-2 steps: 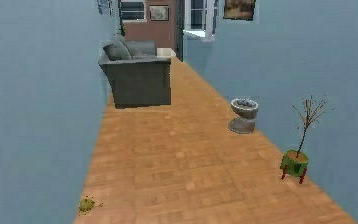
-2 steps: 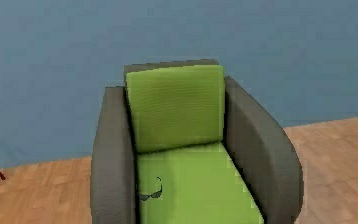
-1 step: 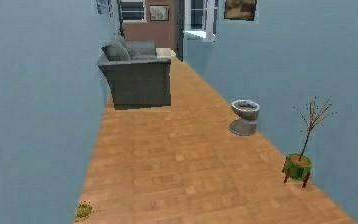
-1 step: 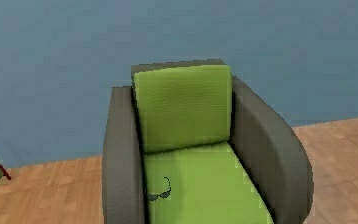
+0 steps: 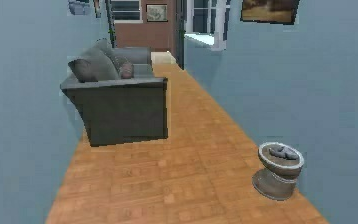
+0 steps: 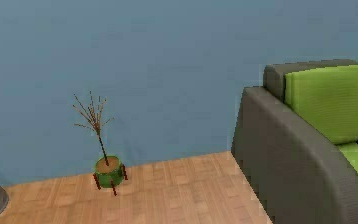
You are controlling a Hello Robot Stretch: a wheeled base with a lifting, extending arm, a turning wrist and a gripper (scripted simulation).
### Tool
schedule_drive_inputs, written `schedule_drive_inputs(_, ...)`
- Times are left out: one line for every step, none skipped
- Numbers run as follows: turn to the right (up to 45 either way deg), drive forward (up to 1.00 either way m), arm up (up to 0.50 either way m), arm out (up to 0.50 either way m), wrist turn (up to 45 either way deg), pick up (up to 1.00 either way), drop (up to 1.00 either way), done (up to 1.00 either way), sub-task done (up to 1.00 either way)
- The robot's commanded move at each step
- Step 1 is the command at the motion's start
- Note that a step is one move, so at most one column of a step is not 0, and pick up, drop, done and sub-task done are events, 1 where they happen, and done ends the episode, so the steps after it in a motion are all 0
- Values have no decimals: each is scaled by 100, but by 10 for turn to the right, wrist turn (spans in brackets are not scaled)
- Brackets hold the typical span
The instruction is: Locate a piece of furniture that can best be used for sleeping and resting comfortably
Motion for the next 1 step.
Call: schedule_drive_inputs(30, 0, 0, 0, 0, 0, 0, 0, 0)
